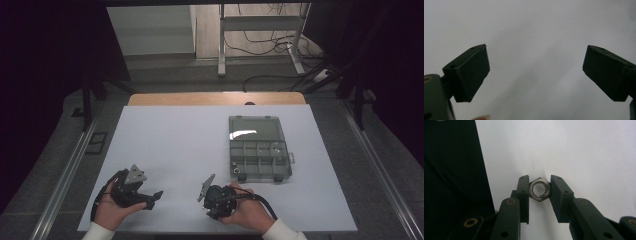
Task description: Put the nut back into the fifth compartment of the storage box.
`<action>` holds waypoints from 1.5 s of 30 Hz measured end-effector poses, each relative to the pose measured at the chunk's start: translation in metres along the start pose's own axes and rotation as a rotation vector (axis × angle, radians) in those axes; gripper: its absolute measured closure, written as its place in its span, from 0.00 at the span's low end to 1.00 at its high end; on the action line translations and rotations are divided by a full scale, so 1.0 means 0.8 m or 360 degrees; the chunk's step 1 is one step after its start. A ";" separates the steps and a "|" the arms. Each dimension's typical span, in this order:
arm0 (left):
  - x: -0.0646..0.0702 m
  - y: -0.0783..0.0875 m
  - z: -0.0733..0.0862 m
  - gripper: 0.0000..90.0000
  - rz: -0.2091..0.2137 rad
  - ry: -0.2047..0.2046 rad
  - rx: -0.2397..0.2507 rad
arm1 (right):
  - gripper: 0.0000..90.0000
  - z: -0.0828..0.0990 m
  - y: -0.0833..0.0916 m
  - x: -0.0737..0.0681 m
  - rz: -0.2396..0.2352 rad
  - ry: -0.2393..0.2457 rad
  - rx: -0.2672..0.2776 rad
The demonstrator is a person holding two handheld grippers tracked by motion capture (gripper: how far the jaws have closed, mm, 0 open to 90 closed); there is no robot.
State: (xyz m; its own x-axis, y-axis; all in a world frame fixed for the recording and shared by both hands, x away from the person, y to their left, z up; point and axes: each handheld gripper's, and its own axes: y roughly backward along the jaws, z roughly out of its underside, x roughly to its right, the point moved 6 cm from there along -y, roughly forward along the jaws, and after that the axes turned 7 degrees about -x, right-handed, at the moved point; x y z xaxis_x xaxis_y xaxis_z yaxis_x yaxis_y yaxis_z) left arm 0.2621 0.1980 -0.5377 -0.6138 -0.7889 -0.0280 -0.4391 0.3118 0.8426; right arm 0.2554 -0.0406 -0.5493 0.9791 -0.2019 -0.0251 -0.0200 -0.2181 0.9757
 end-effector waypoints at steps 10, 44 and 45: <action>0.000 0.000 0.000 0.08 -0.0002 -0.0001 0.0000 | 0.78 0.003 0.011 0.011 0.0039 -0.0030 0.0023; 0.001 -0.001 0.000 0.08 0.0001 -0.0004 -0.0006 | 0.78 0.019 0.045 0.054 0.0133 -0.0187 0.0134; 0.001 -0.001 0.000 0.08 0.0001 -0.0004 -0.0007 | 0.78 0.020 0.046 0.056 0.0132 -0.0194 0.0137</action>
State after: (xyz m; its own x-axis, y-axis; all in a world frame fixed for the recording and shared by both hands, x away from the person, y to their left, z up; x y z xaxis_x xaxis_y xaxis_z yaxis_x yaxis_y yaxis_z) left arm 0.2620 0.1975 -0.5385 -0.6156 -0.7876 -0.0289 -0.4361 0.3099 0.8449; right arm 0.2955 -0.0728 -0.5179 0.9417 -0.3356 0.0236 -0.1223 -0.2761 0.9533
